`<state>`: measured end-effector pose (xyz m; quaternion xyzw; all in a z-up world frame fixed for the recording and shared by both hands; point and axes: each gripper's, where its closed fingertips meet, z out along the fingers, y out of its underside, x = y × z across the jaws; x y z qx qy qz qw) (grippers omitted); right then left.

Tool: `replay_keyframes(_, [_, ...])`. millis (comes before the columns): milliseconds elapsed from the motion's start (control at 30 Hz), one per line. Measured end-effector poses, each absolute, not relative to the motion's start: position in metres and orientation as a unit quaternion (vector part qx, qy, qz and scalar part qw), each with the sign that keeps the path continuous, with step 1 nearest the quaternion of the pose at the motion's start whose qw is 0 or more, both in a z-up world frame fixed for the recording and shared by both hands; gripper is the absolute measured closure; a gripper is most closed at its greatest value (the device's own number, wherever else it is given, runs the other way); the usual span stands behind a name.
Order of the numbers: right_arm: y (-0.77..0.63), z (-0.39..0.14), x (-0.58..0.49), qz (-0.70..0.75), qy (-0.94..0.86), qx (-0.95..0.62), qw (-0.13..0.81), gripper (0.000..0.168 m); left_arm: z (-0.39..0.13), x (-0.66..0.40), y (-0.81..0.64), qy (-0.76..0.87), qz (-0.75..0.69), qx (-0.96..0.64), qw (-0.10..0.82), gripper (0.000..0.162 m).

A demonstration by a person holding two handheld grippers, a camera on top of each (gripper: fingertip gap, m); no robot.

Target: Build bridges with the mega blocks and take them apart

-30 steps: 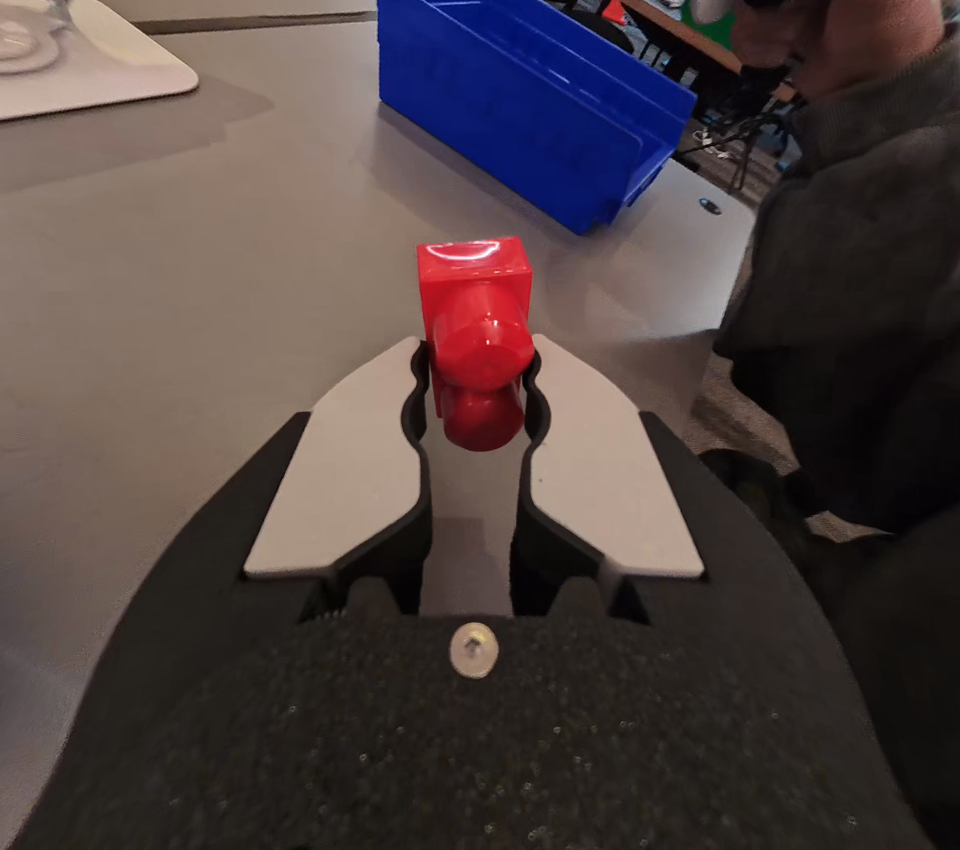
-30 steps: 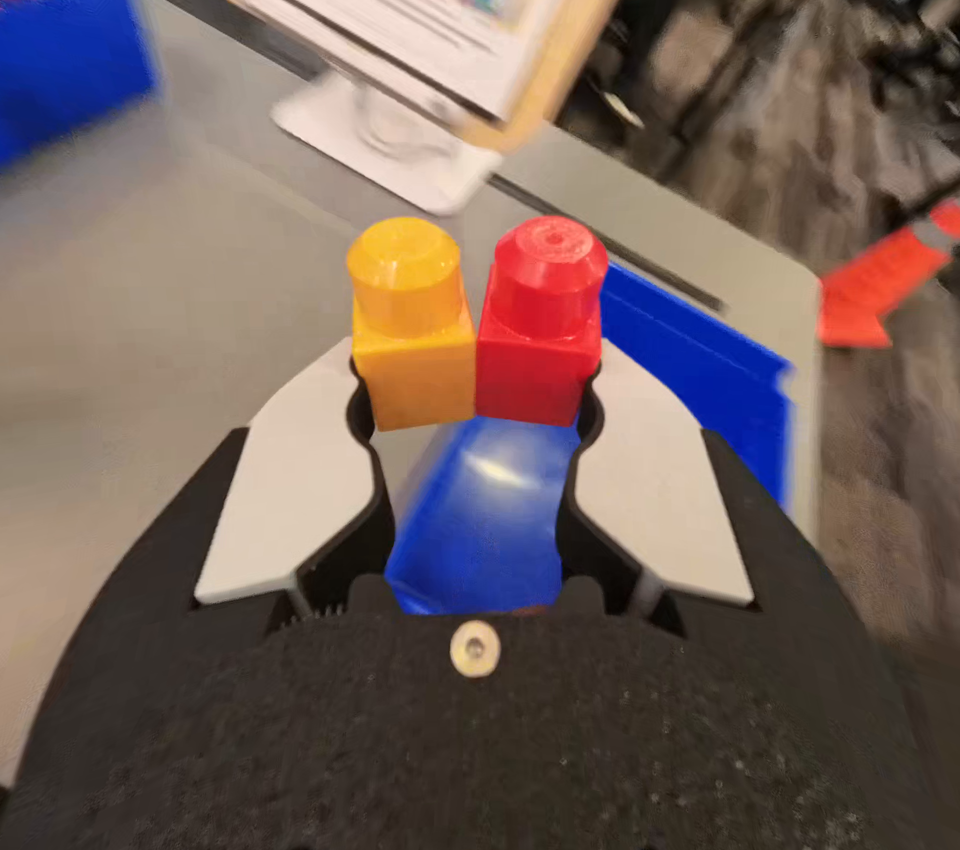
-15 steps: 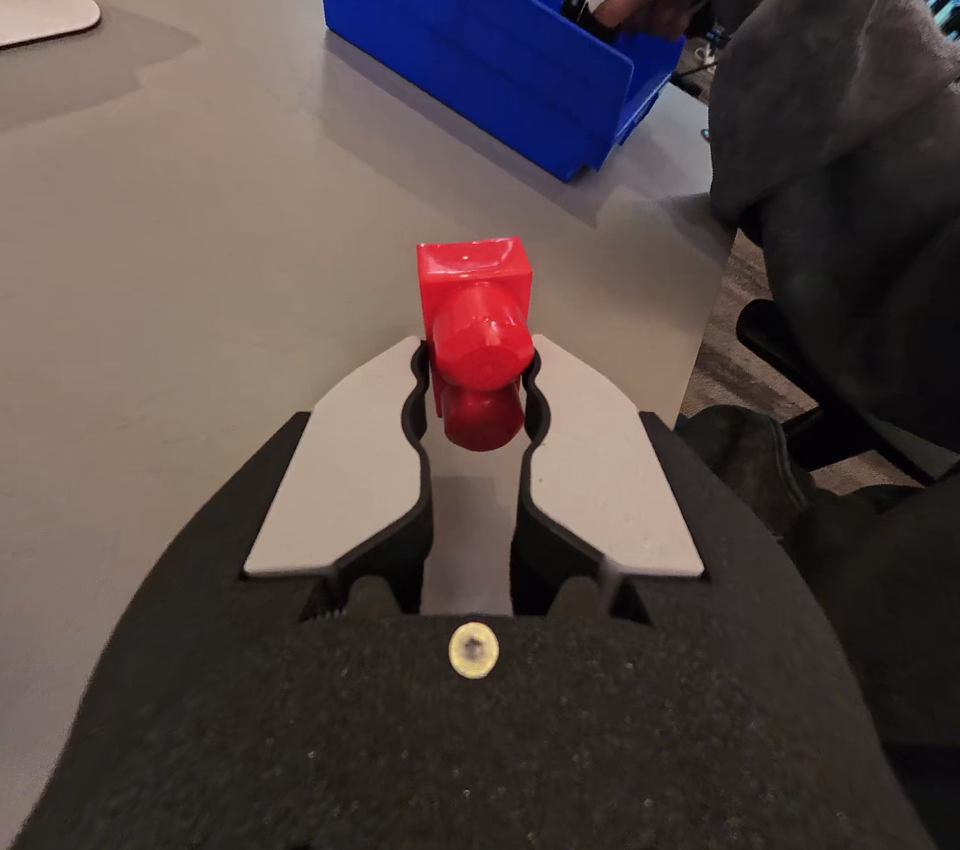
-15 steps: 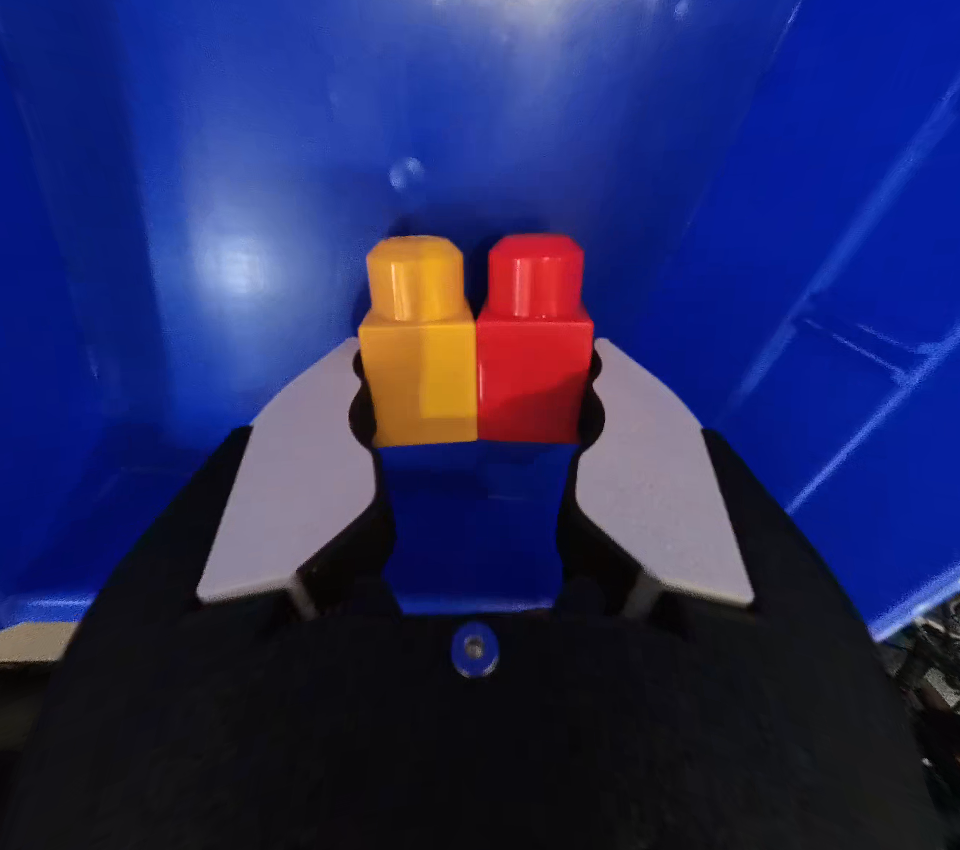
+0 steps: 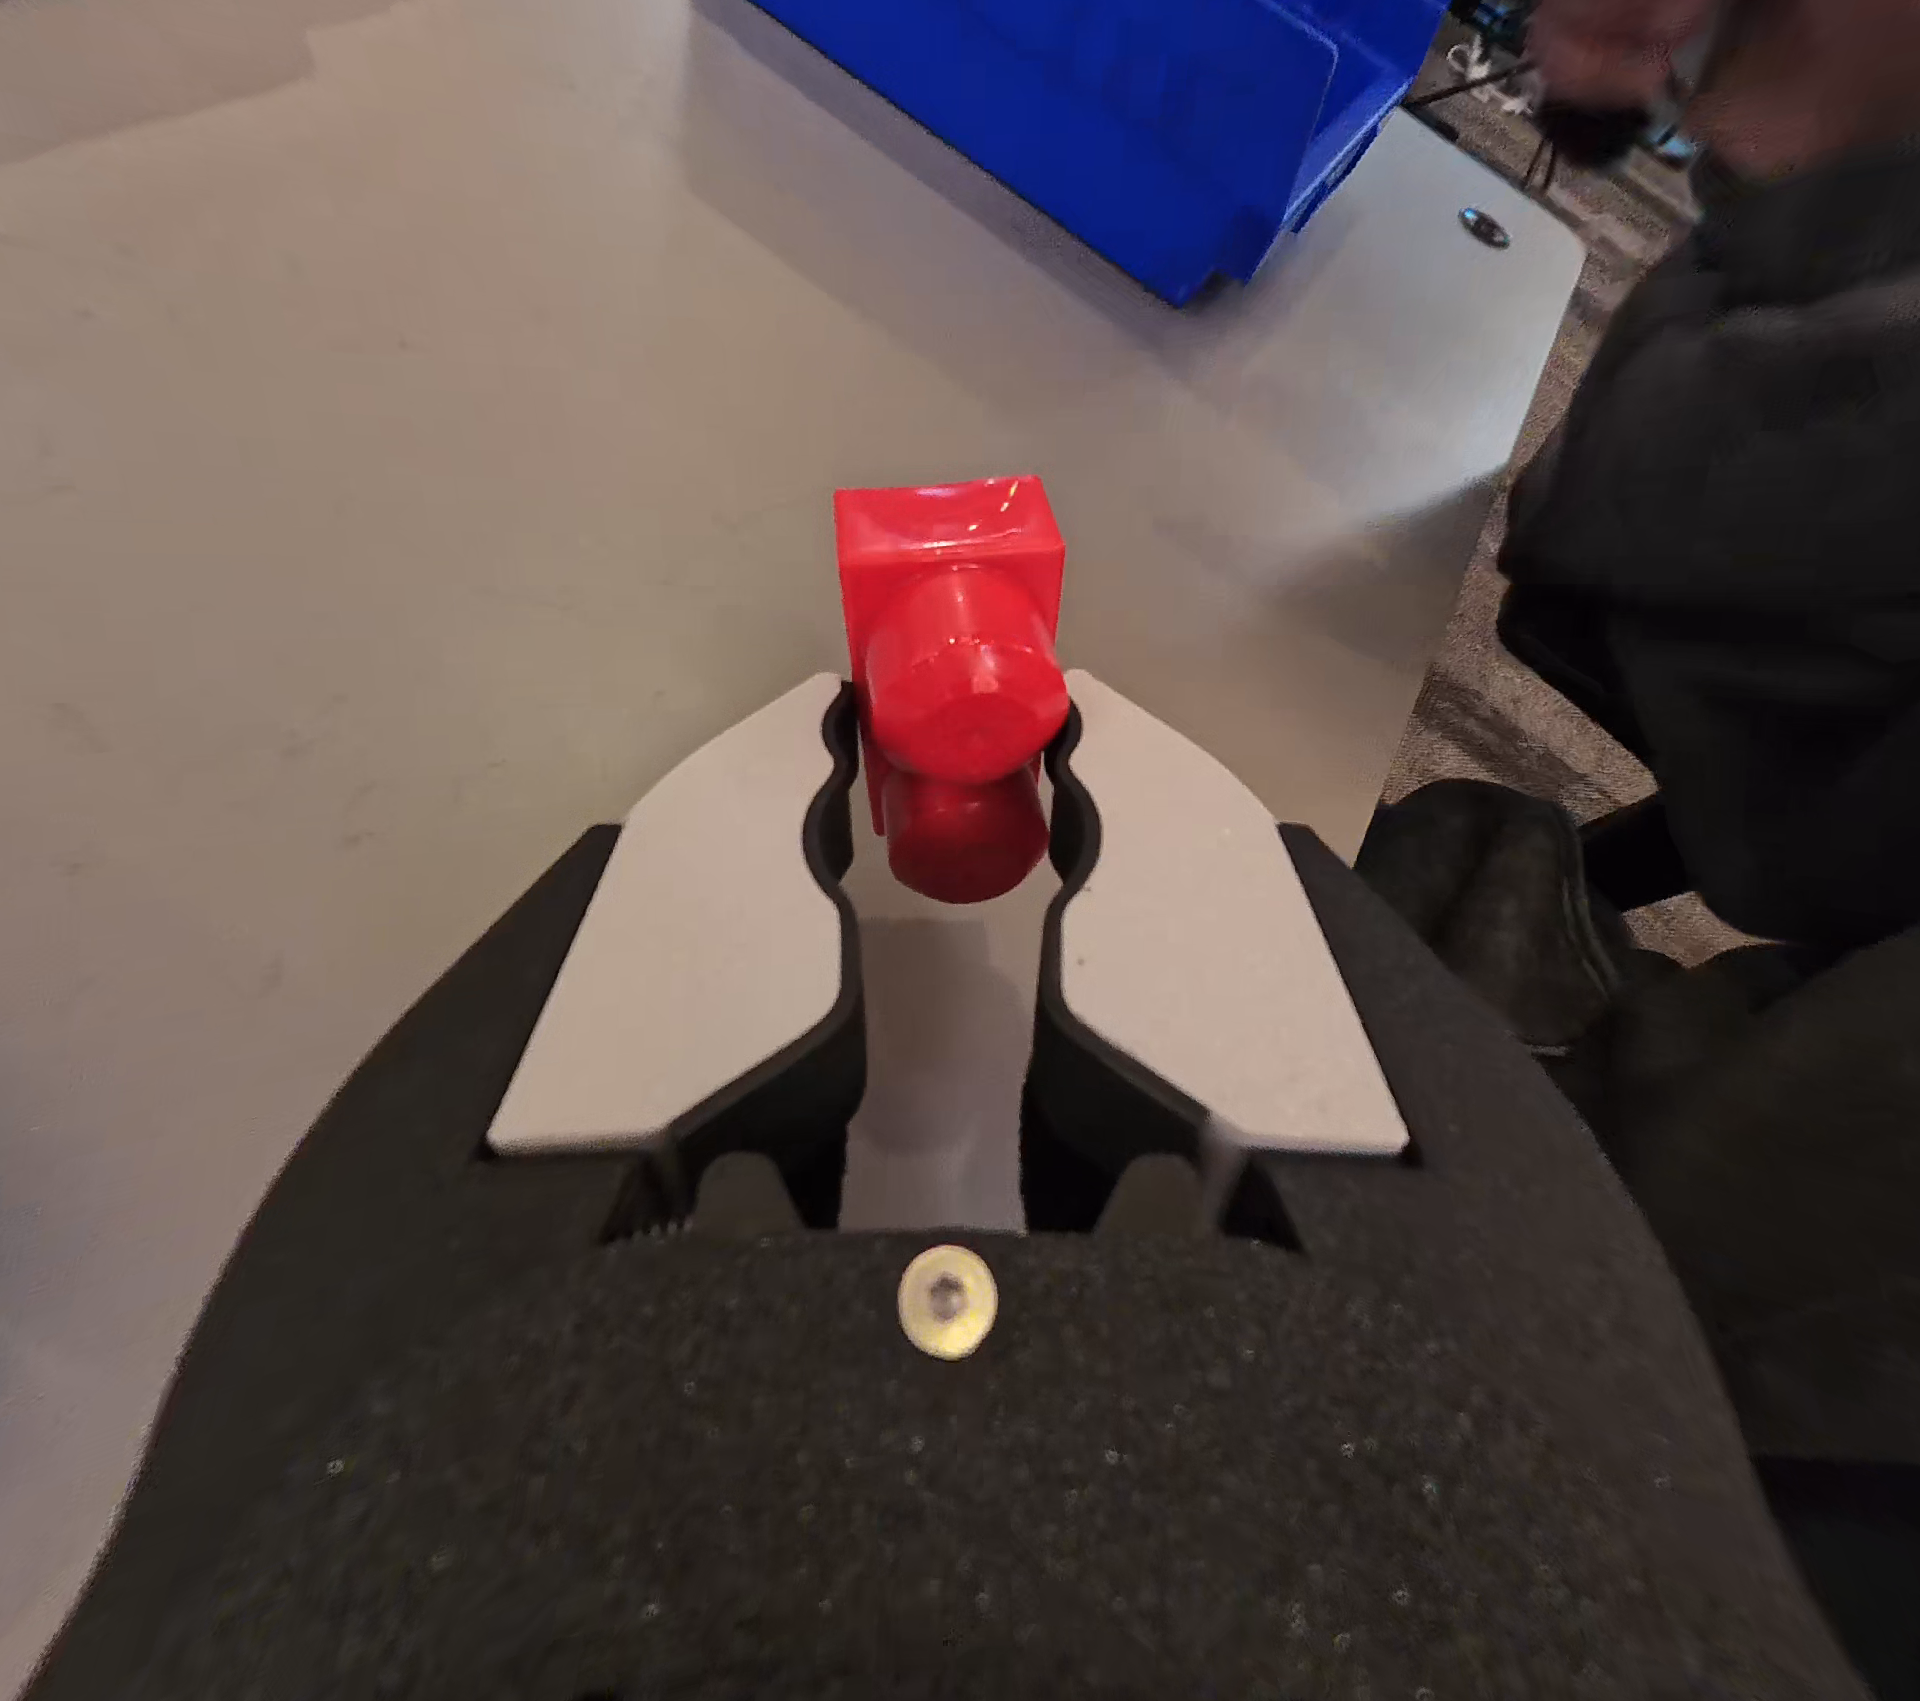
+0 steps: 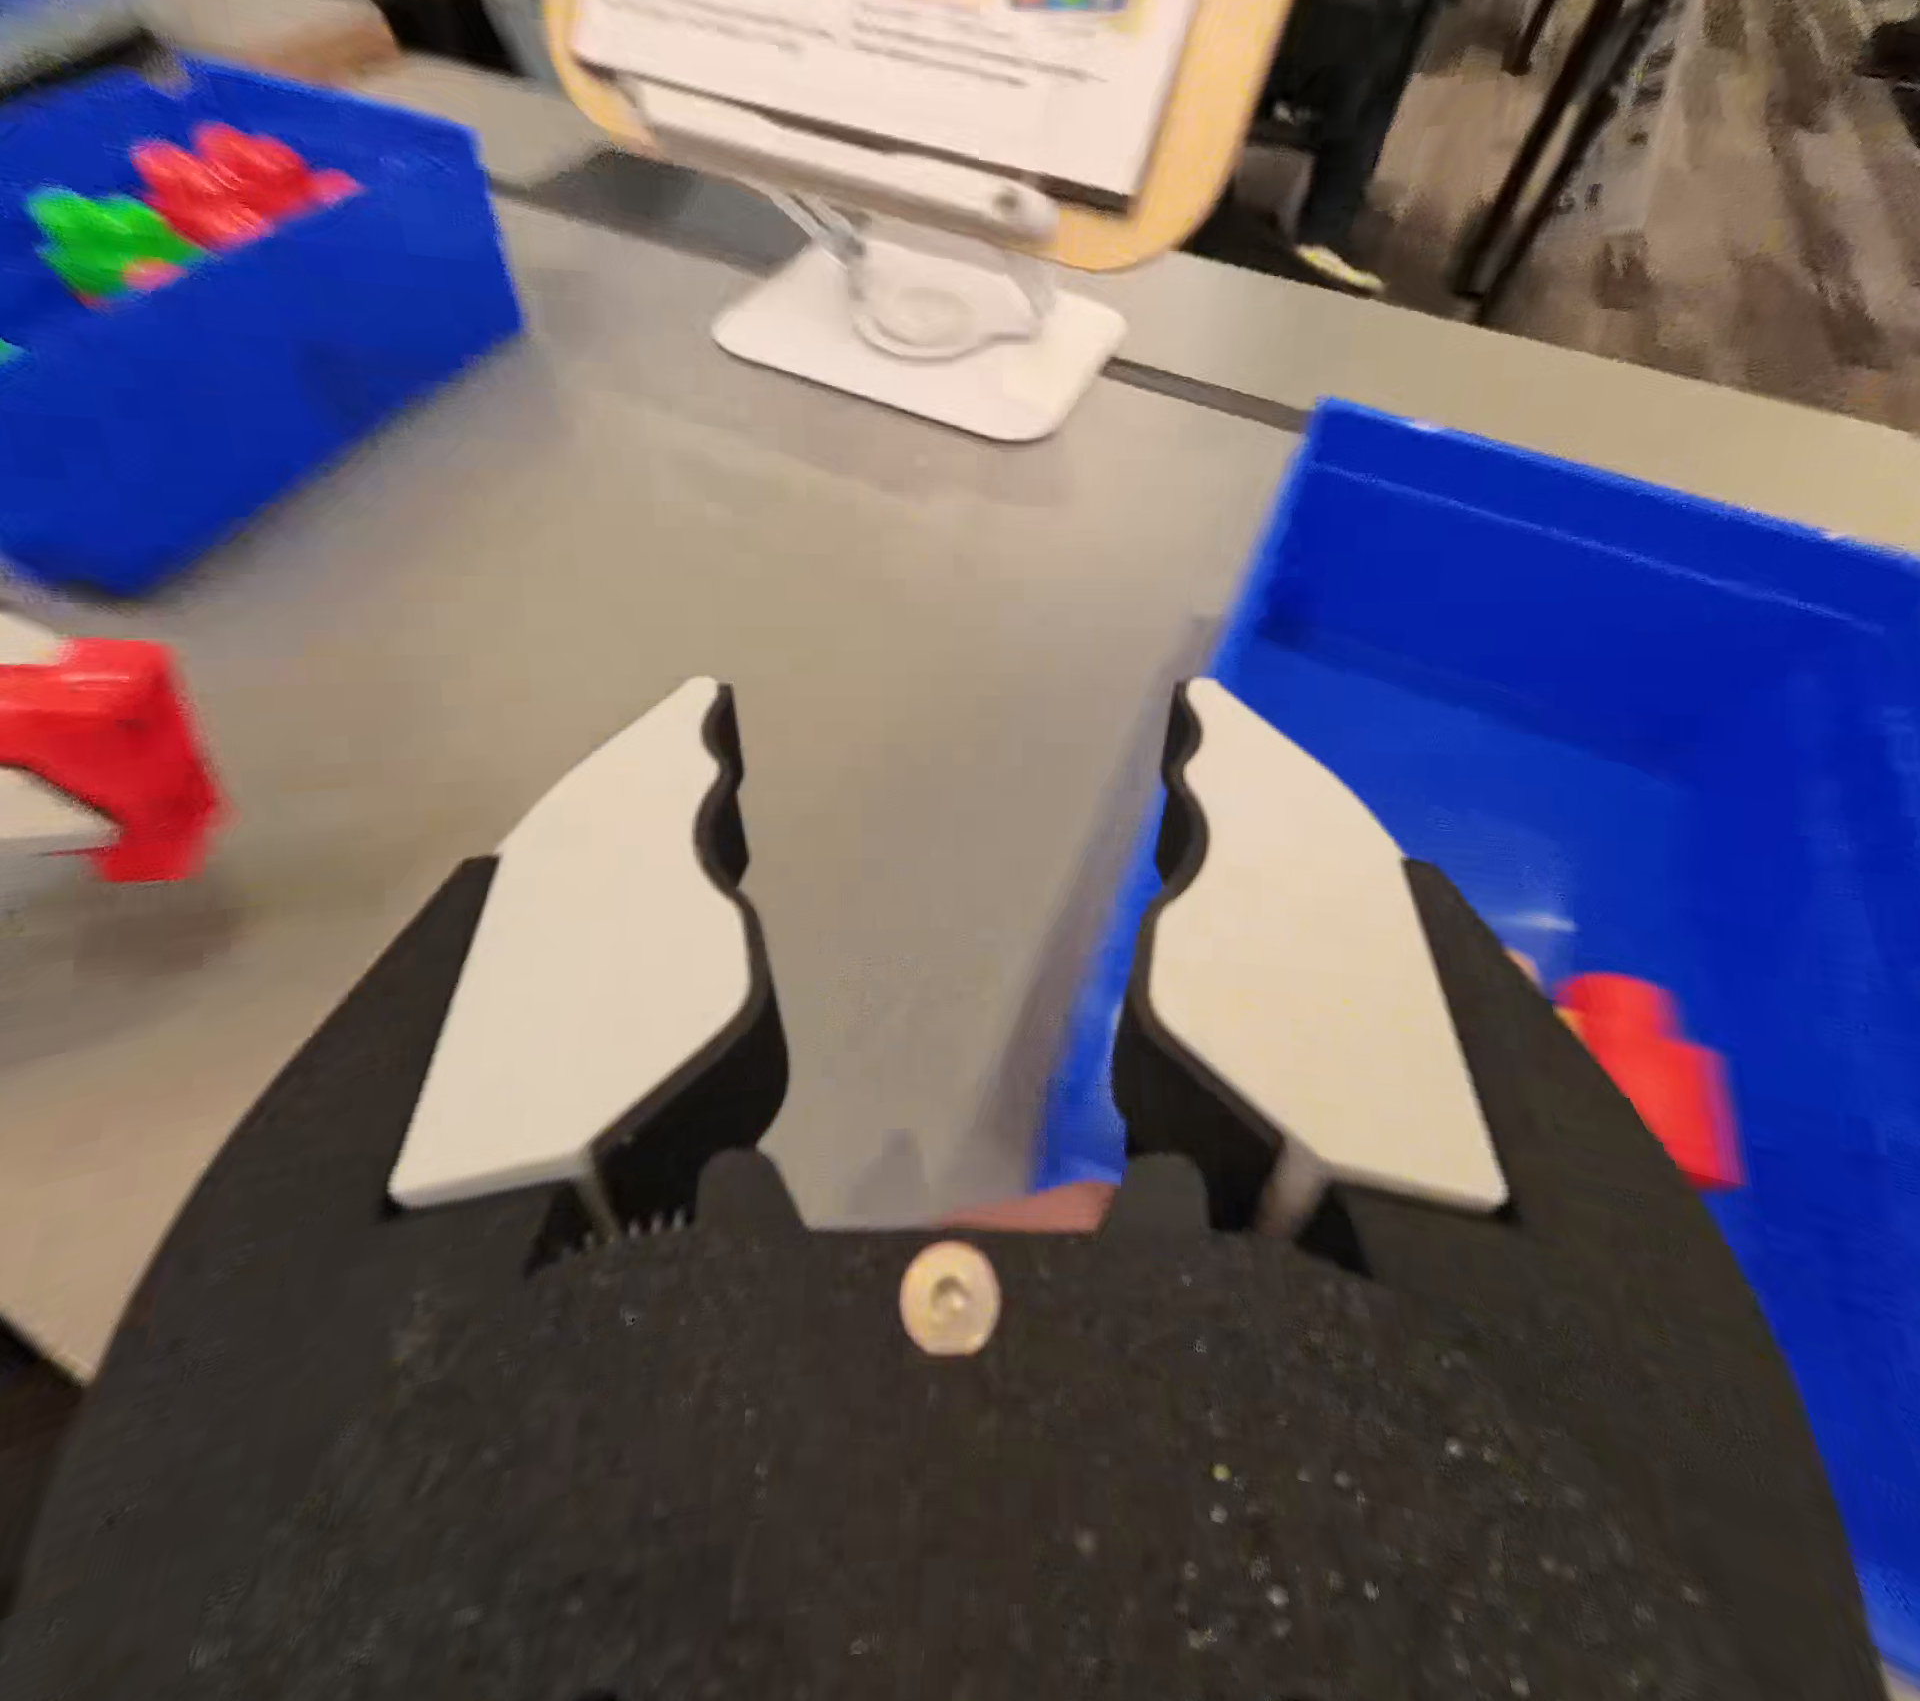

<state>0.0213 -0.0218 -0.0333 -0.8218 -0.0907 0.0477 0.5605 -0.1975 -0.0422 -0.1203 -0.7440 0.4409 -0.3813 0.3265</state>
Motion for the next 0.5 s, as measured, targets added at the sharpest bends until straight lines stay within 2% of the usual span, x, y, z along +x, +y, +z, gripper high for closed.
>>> replay_keyframes(100, [-0.048,-0.074,-0.051,0.116,-0.125,-0.819,0.548,0.087,-0.122,-0.198,-0.042,0.454,-0.362,-0.748,0.321,0.128])
replay_keyframes(167, [-0.059,-0.102,-0.063,0.086,-0.137,-0.819,0.551,0.095,-0.125,-0.201,-0.038,0.463,-0.338,-0.756,0.316,0.128])
replay_keyframes(233, [-0.066,-0.124,-0.067,0.077,-0.140,-0.828,0.538,0.096,-0.128,-0.203,-0.032,0.473,-0.310,-0.771,0.293,0.128])
replay_keyframes(500, [-0.069,-0.128,-0.063,0.089,-0.134,-0.823,0.545,0.105,-0.143,-0.175,0.012,0.557,-0.162,-0.805,0.126,0.128])
